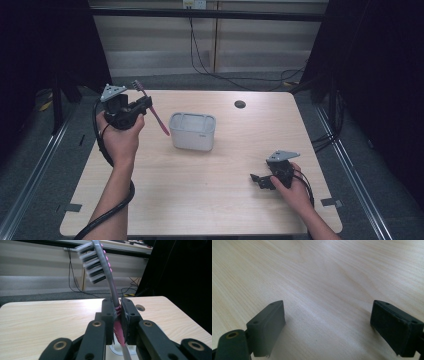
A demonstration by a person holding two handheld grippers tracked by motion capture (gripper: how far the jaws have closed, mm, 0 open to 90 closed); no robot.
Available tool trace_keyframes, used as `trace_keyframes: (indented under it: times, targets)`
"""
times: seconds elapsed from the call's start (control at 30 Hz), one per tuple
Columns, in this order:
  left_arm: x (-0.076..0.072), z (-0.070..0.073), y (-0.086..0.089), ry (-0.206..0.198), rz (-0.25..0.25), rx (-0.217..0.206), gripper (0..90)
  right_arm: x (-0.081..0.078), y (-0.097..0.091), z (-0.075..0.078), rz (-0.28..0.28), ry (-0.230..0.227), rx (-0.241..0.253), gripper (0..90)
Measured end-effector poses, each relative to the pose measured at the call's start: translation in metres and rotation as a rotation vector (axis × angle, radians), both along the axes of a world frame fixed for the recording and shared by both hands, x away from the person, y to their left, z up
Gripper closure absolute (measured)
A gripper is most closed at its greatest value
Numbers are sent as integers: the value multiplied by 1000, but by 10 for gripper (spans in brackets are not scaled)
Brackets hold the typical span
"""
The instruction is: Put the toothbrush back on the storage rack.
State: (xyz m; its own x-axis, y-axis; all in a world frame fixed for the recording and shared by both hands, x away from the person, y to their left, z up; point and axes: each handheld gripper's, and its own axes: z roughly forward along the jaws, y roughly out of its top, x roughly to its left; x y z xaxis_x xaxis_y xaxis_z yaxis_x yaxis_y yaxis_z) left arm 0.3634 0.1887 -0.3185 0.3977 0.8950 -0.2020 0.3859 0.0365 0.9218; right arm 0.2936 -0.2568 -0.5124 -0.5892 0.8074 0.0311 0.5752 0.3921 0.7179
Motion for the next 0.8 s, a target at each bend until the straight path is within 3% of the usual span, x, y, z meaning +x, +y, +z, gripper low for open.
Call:
trace_keyframes:
  times: [0.7, 0.8]
  targets:
    - [13, 12, -6, -18, -11, 11, 820, 0, 0, 0, 1, -1, 0, 118]
    - [16, 11, -6, -15, -16, -17, 820, 0, 0, 0, -1, -1, 1, 118]
